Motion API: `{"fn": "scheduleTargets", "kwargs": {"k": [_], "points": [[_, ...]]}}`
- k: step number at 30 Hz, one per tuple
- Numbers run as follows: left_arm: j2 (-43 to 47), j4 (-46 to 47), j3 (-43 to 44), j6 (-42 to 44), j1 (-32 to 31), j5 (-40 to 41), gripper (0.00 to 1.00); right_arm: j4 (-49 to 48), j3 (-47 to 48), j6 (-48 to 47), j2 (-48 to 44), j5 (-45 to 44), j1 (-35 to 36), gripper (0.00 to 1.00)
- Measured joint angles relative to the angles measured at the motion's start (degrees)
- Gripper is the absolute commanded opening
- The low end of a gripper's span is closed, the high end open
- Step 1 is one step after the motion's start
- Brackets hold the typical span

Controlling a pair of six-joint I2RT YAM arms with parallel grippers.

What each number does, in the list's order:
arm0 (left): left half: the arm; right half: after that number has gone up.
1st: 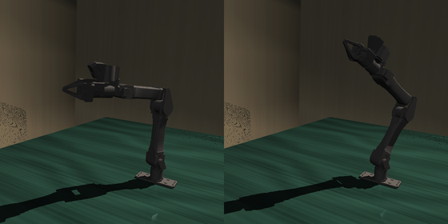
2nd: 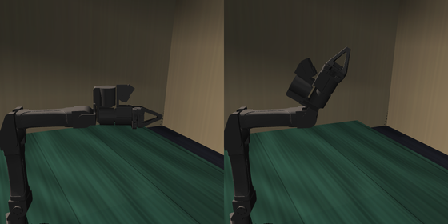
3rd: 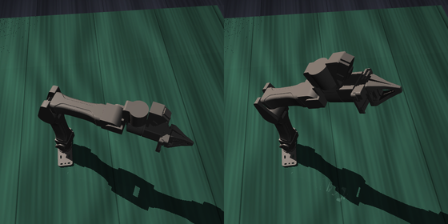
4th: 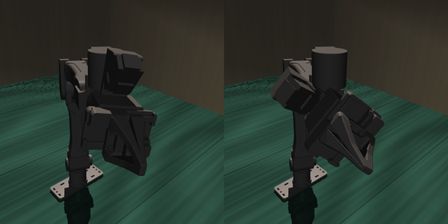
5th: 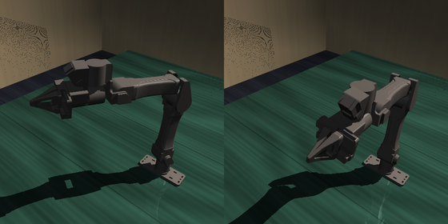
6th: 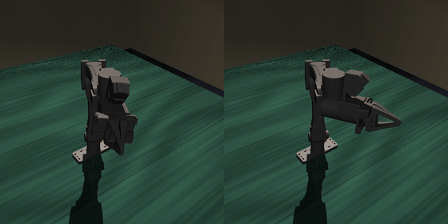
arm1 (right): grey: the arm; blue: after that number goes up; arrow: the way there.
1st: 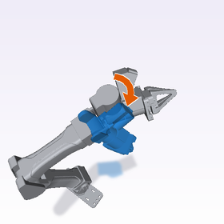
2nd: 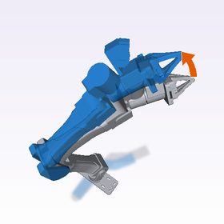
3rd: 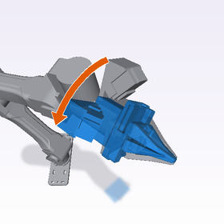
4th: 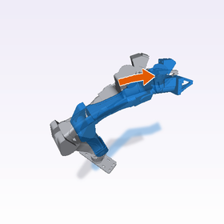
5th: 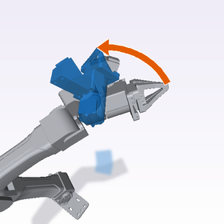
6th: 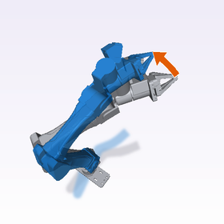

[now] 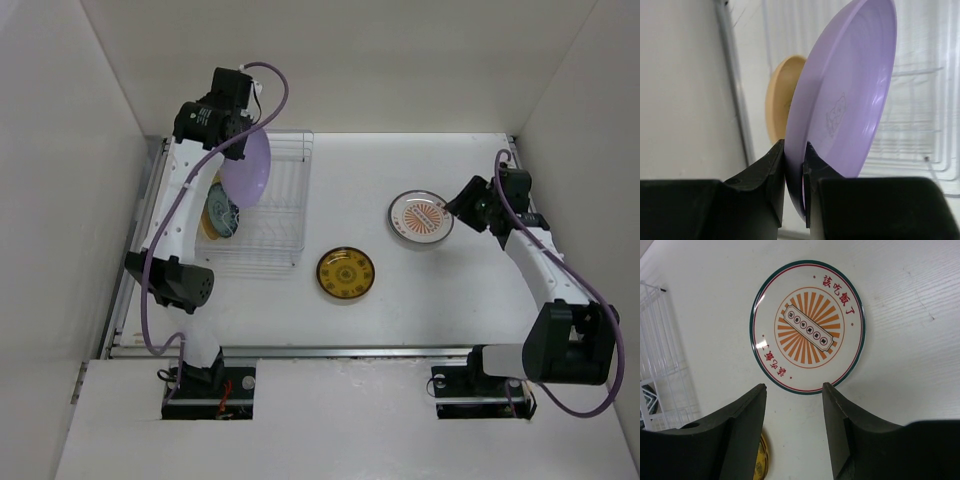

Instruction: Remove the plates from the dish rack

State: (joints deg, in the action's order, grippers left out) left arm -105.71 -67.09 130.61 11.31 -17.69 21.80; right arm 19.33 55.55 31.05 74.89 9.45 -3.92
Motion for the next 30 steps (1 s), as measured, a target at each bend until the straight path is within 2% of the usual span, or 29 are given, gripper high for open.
{"fn": "scheduleTargets", "kwargs": {"k": [6, 11, 18, 22, 23, 26, 27, 30], "points": [[-0.13, 9.40, -0.83, -5.75, 0.07, -14.47, 0.00, 0.00, 1.20, -0.17, 1.33, 1.44, 0.00, 0.55], [-9.60, 16.81, 2.93, -12.63, -0.68, -26.58, 0.00, 0.24, 1.46, -0.94, 1.31, 1.73, 0.00, 0.55], [-28.50, 22.69, 5.16, -17.79, -4.76, -32.30, 0.00, 1.70, 1.77, -2.95, 1.31, 1.66, 0.00, 0.55], [-32.94, 23.58, 5.11, -19.89, -7.15, -35.28, 0.03, 2.16, 1.79, -3.58, 1.31, 1.53, 0.00, 0.55], [-32.98, 23.71, 5.11, -20.20, -7.58, -35.60, 0.10, 2.21, 1.79, -3.80, 1.33, 1.51, 0.00, 0.55], [-32.89, 24.15, 5.11, -20.44, -7.89, -35.36, 0.19, 2.36, 1.79, -4.15, 1.33, 1.51, 0.00, 0.55], [-32.89, 24.00, 5.11, -20.57, -7.76, -35.12, 0.29, 2.43, 1.79, -4.28, 1.33, 1.51, 0.00, 0.55], [-32.92, 24.00, 5.14, -20.81, -7.39, -34.14, 0.50, 2.60, 1.79, -4.33, 1.31, 1.49, 0.00, 0.55]]}}
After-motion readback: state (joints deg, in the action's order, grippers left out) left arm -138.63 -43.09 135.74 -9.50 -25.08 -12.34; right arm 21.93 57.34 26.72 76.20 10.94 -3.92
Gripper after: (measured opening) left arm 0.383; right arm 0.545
